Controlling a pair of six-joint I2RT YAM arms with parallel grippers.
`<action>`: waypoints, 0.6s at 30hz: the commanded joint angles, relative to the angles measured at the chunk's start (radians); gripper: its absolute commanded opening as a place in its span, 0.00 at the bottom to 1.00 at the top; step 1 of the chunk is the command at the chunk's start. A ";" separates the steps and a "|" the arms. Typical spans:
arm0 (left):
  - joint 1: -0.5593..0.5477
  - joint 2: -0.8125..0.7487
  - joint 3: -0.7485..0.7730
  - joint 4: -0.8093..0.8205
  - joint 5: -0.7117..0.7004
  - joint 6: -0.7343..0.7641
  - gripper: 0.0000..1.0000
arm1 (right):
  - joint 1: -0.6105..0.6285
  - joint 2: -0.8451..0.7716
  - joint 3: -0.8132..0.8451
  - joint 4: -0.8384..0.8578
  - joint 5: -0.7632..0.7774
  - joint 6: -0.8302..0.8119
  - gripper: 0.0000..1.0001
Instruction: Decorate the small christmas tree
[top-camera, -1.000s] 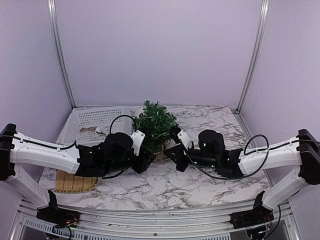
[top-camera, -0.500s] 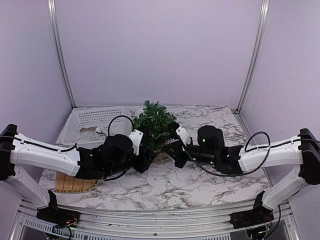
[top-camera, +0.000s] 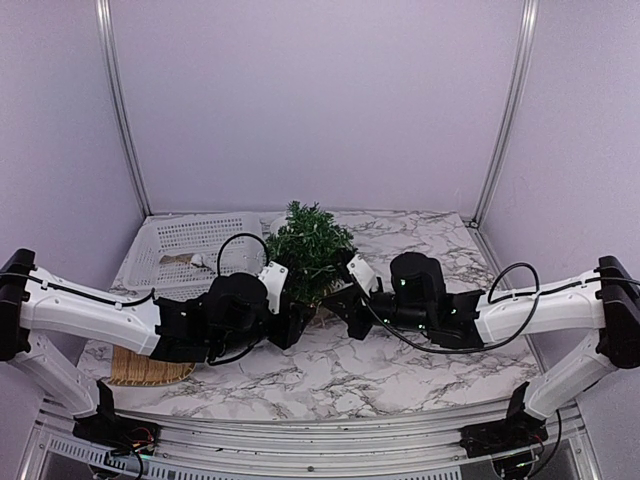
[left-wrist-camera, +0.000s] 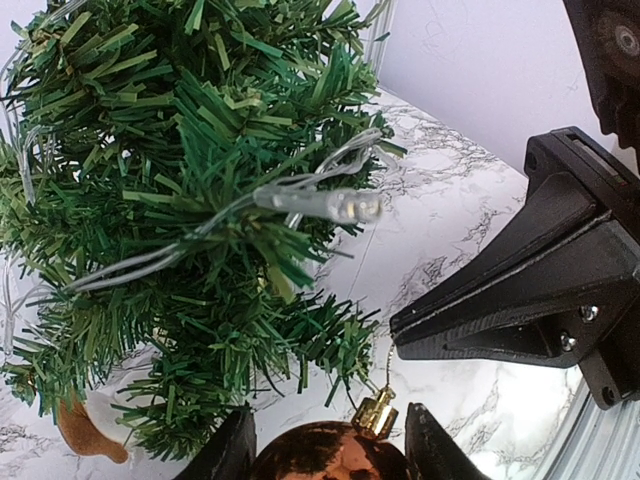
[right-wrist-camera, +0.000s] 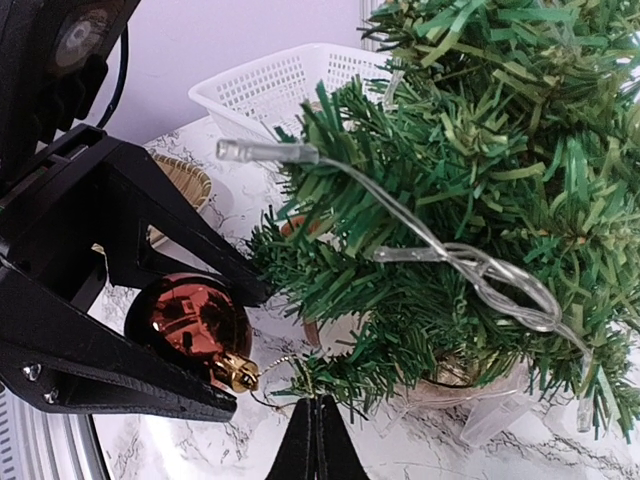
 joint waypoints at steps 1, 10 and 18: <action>-0.007 0.020 -0.009 0.026 -0.038 0.002 0.31 | 0.008 0.012 0.034 -0.016 0.015 -0.014 0.00; -0.006 0.058 0.009 0.016 -0.094 -0.008 0.31 | 0.008 0.048 0.060 -0.022 0.028 -0.021 0.00; -0.005 0.061 0.016 0.008 -0.139 -0.017 0.31 | 0.008 0.057 0.079 -0.030 0.049 -0.022 0.00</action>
